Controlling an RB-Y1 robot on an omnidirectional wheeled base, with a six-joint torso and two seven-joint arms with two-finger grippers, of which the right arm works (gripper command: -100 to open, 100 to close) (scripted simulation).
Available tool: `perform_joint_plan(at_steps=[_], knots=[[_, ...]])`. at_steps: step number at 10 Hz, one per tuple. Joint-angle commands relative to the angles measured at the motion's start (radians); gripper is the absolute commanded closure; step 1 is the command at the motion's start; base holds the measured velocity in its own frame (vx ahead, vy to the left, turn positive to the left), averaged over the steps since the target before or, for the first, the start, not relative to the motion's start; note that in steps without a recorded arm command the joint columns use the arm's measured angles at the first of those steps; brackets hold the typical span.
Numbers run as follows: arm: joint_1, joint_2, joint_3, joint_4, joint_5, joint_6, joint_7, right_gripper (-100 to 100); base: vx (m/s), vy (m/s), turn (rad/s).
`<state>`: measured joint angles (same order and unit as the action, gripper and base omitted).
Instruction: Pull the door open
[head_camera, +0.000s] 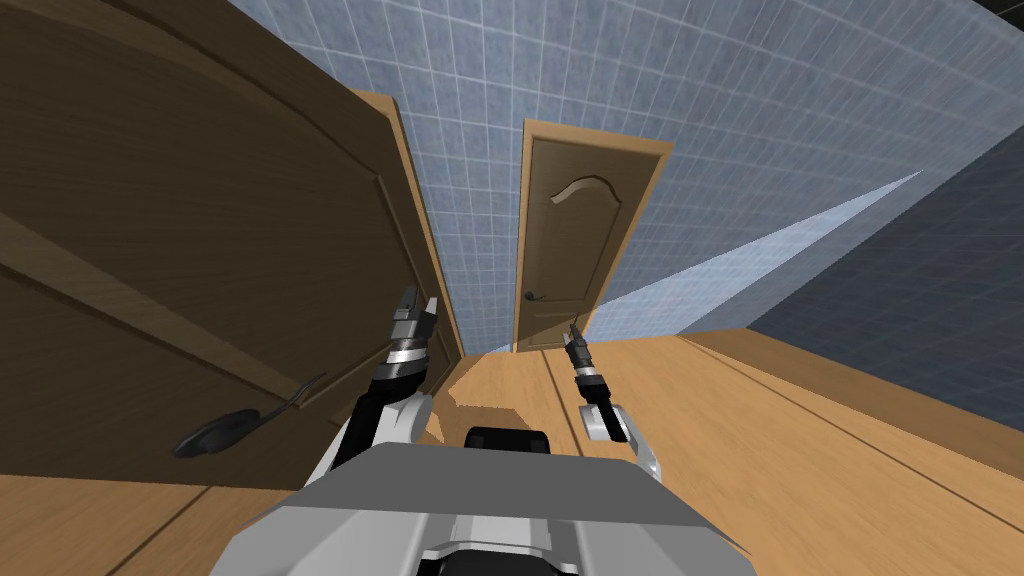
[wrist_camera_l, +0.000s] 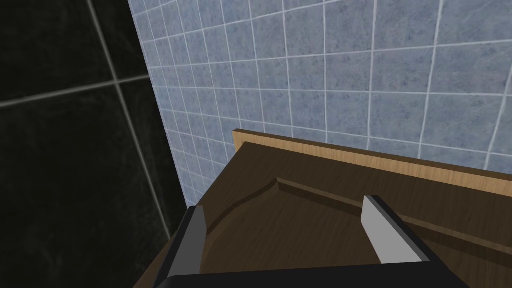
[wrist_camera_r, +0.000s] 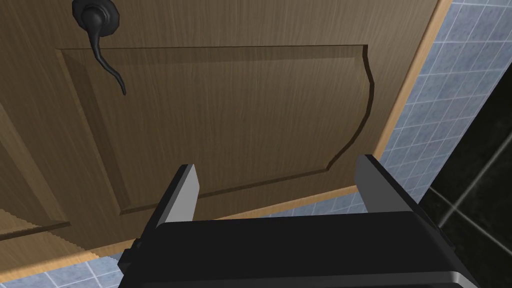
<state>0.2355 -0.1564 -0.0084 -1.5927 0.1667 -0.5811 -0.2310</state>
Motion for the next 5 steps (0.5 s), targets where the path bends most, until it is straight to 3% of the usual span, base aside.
perform_joint_plan(at_steps=[1,5], knots=[[-0.016,-0.008,-0.004,0.045,0.005,-0.009,-0.009,-100,0.090,0.037,0.024],[-0.055,-0.030,-0.015,0.151,0.018,-0.030,-0.032,-100,0.108,0.033,0.025]])
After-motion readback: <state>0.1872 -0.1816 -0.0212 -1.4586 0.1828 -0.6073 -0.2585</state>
